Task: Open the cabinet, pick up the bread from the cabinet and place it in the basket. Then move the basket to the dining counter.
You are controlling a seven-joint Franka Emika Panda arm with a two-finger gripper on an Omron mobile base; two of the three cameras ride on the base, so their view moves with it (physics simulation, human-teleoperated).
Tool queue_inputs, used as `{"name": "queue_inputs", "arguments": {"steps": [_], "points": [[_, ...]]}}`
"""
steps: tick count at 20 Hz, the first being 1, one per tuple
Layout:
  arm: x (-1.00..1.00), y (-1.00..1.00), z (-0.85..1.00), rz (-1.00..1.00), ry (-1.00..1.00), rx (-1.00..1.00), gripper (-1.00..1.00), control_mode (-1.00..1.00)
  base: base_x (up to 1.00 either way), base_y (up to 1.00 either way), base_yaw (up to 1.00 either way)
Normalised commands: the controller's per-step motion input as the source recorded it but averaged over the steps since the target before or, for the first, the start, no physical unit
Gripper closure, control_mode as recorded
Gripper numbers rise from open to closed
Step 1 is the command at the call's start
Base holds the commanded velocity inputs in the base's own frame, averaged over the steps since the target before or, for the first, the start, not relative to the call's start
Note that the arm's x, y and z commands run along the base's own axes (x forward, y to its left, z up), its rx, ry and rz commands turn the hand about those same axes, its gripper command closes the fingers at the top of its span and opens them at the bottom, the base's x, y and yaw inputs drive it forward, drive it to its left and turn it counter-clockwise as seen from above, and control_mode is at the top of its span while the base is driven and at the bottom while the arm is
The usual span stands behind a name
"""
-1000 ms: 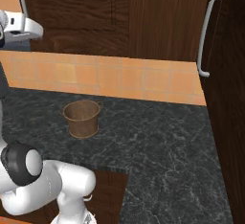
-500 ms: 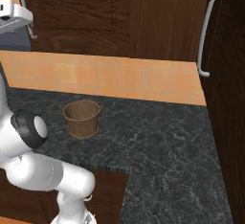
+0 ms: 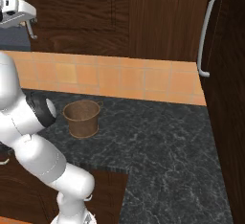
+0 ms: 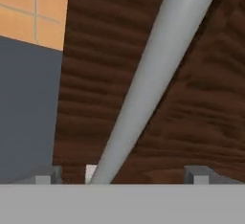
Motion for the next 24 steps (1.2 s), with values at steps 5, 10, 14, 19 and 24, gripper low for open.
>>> {"name": "queue_inputs", "arguments": {"steps": [5, 10, 14, 19, 24], "points": [[0.43, 0.02, -0.06, 0.01, -0.16, 0.0, -1.0, -1.0, 0.0, 0.0, 0.0], [0.46, 0.04, -0.02, 0.02, -0.08, 0.0, -1.0, -1.0, 0.0, 0.0, 0.0], [0.5, -0.06, -0.22, 0.1, -0.15, 0.0, -1.0, -1.0, 0.0, 0.0, 0.0], [0.41, -0.4, -0.36, 0.2, -0.13, 0.04, -1.0, -1.0, 0.0, 0.0, 0.0], [0.48, -0.4, -0.28, 0.23, -0.08, 0.1, -1.0, -1.0, 0.0, 0.0, 0.0]]}}
